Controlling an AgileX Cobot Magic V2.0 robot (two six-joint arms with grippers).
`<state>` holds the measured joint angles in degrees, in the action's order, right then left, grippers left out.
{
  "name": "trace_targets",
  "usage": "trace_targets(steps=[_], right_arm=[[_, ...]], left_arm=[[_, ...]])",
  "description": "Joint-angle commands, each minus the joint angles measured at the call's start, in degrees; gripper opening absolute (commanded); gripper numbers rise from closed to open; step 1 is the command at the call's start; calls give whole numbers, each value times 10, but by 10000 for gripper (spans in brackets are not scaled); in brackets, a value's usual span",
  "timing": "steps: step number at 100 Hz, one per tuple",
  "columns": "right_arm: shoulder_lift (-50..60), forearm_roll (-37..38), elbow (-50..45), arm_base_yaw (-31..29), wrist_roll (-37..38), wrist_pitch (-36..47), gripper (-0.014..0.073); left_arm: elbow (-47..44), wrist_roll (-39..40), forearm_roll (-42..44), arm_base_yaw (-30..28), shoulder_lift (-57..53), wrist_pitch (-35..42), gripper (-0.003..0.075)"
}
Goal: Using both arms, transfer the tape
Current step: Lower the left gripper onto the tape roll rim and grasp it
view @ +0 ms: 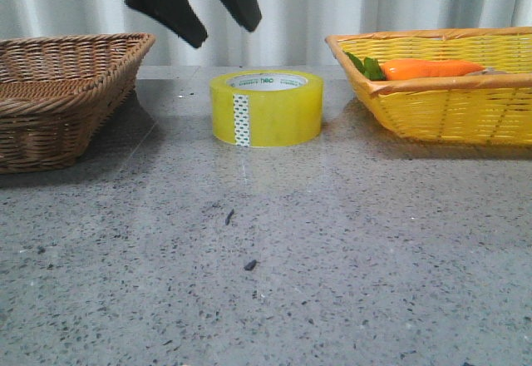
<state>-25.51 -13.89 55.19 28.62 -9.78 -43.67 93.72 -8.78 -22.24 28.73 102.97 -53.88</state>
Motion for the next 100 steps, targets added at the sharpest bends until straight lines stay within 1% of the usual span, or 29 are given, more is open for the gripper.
trace_targets(steps=[1, 12, 34, 65, 72, 79, 86, 88, 90, 93, 98, 100], right_arm=[[-6, -7, 12, -2, 1, 46, -51], [-6, -7, 12, -2, 1, 46, -50], [-6, -7, 12, -2, 1, 46, -51], [-6, -7, 12, -2, 1, 46, -51], [-6, -7, 12, -2, 1, 46, -51], [-6, -7, 12, -2, 1, 46, -51], [-6, -7, 12, -2, 1, 46, -51], [-6, -7, 12, -2, 1, 46, -51], [-6, -7, 12, -2, 1, 46, -51], [-6, -7, 12, -2, 1, 46, -51], [-6, -7, 12, -2, 1, 46, -51], [-6, -7, 12, -2, 1, 46, -51]], left_arm=[[21, 12, -4, 4, -17, 28, 505], [21, 15, 4, 4, -7, 40, 538], [21, 16, 6, 4, 14, 69, 537], [21, 16, 5, 4, 53, 79, 535], [21, 16, 5, 4, 56, 81, 520], [21, 16, 5, 4, 56, 86, 467], [21, 16, 5, 4, 56, 93, 364], [21, 16, 5, 4, 56, 94, 325], [21, 16, 5, 4, 56, 95, 269], [21, 16, 5, 4, 56, 97, 225], [21, 16, 5, 4, 56, 101, 102], [21, 16, 5, 4, 56, 101, 71]])
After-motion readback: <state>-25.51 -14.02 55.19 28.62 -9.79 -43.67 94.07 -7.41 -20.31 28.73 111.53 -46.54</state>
